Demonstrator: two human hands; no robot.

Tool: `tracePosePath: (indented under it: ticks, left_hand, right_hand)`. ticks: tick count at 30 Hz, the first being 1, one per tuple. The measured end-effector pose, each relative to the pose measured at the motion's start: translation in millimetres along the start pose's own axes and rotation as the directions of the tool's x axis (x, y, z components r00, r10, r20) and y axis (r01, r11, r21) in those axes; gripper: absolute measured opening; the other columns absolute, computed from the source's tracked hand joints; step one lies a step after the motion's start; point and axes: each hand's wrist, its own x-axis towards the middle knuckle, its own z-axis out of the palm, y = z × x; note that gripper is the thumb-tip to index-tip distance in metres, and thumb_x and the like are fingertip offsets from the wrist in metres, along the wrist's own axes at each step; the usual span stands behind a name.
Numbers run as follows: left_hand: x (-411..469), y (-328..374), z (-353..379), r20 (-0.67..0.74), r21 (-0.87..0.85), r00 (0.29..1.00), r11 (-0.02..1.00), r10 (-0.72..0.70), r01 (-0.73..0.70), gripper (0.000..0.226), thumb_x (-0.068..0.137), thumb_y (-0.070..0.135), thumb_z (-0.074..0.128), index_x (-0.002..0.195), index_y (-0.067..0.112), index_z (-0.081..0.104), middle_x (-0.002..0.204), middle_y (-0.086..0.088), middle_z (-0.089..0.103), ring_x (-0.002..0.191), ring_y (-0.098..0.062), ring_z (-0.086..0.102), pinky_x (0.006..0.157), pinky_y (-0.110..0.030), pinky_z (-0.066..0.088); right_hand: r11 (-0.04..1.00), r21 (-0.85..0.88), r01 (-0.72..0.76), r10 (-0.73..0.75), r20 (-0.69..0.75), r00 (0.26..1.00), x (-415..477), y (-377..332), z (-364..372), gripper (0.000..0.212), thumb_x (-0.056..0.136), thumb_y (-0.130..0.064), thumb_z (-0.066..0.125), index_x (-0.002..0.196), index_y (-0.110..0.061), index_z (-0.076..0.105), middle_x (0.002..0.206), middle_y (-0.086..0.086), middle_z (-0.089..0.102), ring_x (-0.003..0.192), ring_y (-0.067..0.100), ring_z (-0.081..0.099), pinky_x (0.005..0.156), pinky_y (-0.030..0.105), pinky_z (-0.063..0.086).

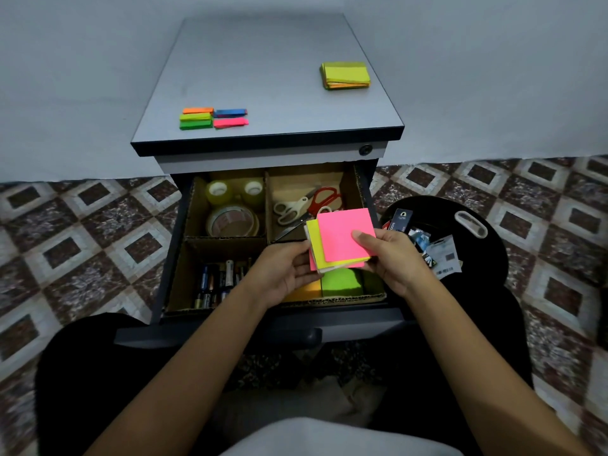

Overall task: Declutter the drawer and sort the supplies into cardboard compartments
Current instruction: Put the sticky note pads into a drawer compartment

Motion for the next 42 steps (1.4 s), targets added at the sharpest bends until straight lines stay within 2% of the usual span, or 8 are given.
tracePosePath:
  ticks: [5, 13, 24, 31, 33, 37, 40, 42]
  left_hand:
    - [-1.7, 0.7, 3.7, -0.059, 0.044, 0.997, 0.998, 0.051, -0.049, 0.011, 0.092, 0.009, 0.053, 0.084, 0.009, 0.060, 0.081, -0.006, 0.066, 0.074, -0.015, 0.064, 0.064, -0.025, 0.055]
    - [-6.0, -1.2, 1.6, -0.118, 0.050, 0.989, 0.995, 0.092, -0.087, 0.010, 0.093, 0.005, 0.053, 0.086, 0.008, 0.060, 0.082, -0.007, 0.066, 0.076, -0.017, 0.064, 0.067, -0.028, 0.055]
    - [-14.0, 0.2, -12.3, -0.169, 0.348, 0.985, 0.937, 0.038, 0.024, 0.009, 0.093, 0.001, 0.051, 0.086, 0.001, 0.056, 0.085, -0.012, 0.064, 0.072, -0.016, 0.064, 0.055, -0.023, 0.057]
    - [3.3, -7.4, 6.0, -0.195, 0.495, 0.981, 0.863, 0.004, 0.095, 0.013, 0.092, -0.004, 0.048, 0.081, -0.001, 0.055, 0.076, -0.012, 0.059, 0.064, -0.018, 0.060, 0.059, -0.027, 0.055]
    - [10.6, -10.9, 12.6, -0.200, 0.517, 0.980, 0.848, -0.011, 0.115, 0.015, 0.091, -0.005, 0.049, 0.078, 0.000, 0.054, 0.076, -0.014, 0.059, 0.064, -0.020, 0.059, 0.070, -0.032, 0.054]
    - [19.5, -20.9, 15.2, -0.230, 0.623, 0.972, 0.774, 0.050, 0.108, 0.007, 0.086, 0.003, 0.056, 0.086, -0.003, 0.061, 0.090, -0.023, 0.065, 0.081, -0.032, 0.064, 0.081, -0.042, 0.054]
    - [19.8, -25.0, 7.9, -0.260, 0.627, 0.961, 0.773, 0.093, 0.095, 0.013, 0.085, 0.003, 0.053, 0.075, 0.000, 0.060, 0.068, -0.016, 0.055, 0.065, -0.026, 0.055, 0.066, -0.034, 0.042]
    - [17.4, -24.0, 5.6, -0.263, 0.601, 0.961, 0.794, 0.087, 0.092, 0.016, 0.086, 0.001, 0.049, 0.079, -0.004, 0.062, 0.073, -0.022, 0.060, 0.070, -0.029, 0.060, 0.066, -0.032, 0.043]
  right_hand:
    - [1.000, 0.005, -0.026, 0.025, 0.032, 0.999, -0.4, -0.1, -2.7, 0.013, 0.092, -0.011, 0.054, 0.088, -0.003, 0.064, 0.070, 0.001, 0.072, 0.066, 0.009, 0.069, 0.056, 0.020, 0.056]
    - [0.992, 0.129, 0.008, -0.003, -0.039, 0.999, -0.1, 2.9, -6.4, 0.011, 0.091, -0.008, 0.055, 0.097, -0.001, 0.062, 0.089, 0.011, 0.068, 0.069, 0.011, 0.070, 0.057, 0.022, 0.057]
    - [0.931, 0.363, 0.042, 0.022, -0.172, 0.985, -1.0, 0.4, -4.7, 0.004, 0.091, -0.006, 0.055, 0.090, -0.003, 0.058, 0.070, 0.006, 0.071, 0.061, 0.013, 0.070, 0.054, 0.026, 0.058]
    - [0.938, 0.343, 0.049, 0.007, -0.161, 0.987, -2.2, 2.3, -3.6, 0.004, 0.092, -0.006, 0.054, 0.092, -0.004, 0.057, 0.080, 0.008, 0.070, 0.067, 0.014, 0.070, 0.057, 0.025, 0.059]
    - [0.947, 0.315, 0.055, -0.002, -0.167, 0.986, -3.3, 2.5, -3.7, 0.004, 0.092, -0.007, 0.053, 0.093, -0.004, 0.057, 0.088, 0.010, 0.067, 0.074, 0.017, 0.068, 0.059, 0.026, 0.059]
    - [0.955, 0.289, 0.062, -0.013, -0.168, 0.986, -4.8, 3.1, -3.6, 0.005, 0.093, -0.007, 0.054, 0.093, -0.005, 0.058, 0.090, 0.011, 0.067, 0.072, 0.015, 0.068, 0.055, 0.023, 0.058]
    - [0.956, 0.288, 0.056, -0.009, -0.164, 0.986, -5.3, 3.6, -4.7, 0.005, 0.092, -0.007, 0.054, 0.094, -0.005, 0.058, 0.091, 0.012, 0.067, 0.073, 0.016, 0.069, 0.055, 0.023, 0.057]
    - [0.956, 0.290, 0.056, -0.010, -0.157, 0.987, -5.7, 3.3, -4.7, 0.005, 0.092, -0.007, 0.054, 0.095, -0.004, 0.058, 0.091, 0.011, 0.068, 0.068, 0.013, 0.070, 0.054, 0.023, 0.057]
